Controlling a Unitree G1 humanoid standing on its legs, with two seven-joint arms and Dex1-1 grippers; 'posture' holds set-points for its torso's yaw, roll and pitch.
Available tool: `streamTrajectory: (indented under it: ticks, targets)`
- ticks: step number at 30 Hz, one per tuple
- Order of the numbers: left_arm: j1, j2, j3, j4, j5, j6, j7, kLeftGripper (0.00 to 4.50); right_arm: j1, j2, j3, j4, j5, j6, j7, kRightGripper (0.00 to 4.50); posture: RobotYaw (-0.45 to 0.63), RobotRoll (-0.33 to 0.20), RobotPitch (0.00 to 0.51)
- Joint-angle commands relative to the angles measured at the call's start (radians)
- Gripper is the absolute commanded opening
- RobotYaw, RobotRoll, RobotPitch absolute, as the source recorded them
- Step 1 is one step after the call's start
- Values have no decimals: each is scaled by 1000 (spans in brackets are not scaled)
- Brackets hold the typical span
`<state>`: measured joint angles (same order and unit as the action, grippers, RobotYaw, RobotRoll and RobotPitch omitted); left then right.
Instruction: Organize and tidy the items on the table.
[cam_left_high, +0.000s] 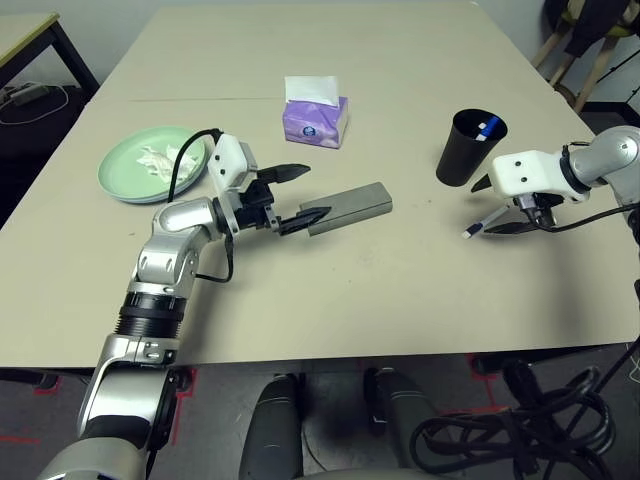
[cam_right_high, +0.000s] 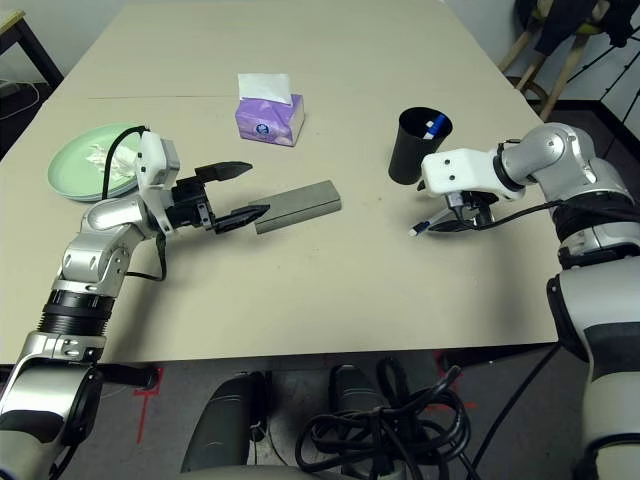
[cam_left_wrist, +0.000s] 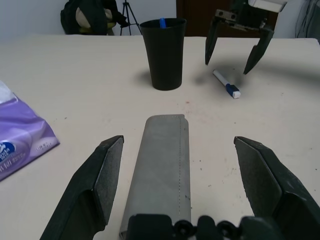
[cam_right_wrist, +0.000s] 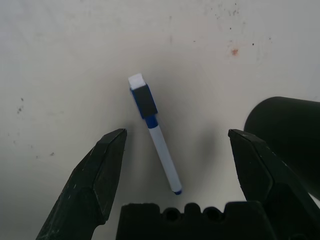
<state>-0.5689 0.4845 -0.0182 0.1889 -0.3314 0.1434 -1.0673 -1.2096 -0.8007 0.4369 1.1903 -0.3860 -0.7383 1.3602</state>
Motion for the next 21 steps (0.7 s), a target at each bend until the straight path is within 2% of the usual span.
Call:
streamTrajectory:
  ticks: [1, 6, 15, 21]
  targets:
    - [27, 0, -8, -57, -6, 24, 15, 4500, -39, -5, 37, 50, -67, -57, -22, 4465, 84, 0, 201]
    - [52, -6, -10, -98, -8, 40, 36, 4500, -64, 15, 58, 73, -113, -119, -29, 4465, 101, 0, 218]
    - [73, 5, 1, -163, -18, 70, 59, 4500, -77, 44, 82, 95, -171, -172, -57, 4465, 127, 0, 220]
    - [71, 10, 2, -171, -20, 75, 64, 4500, -89, 53, 82, 113, -183, -189, 1, 4465, 136, 0, 216]
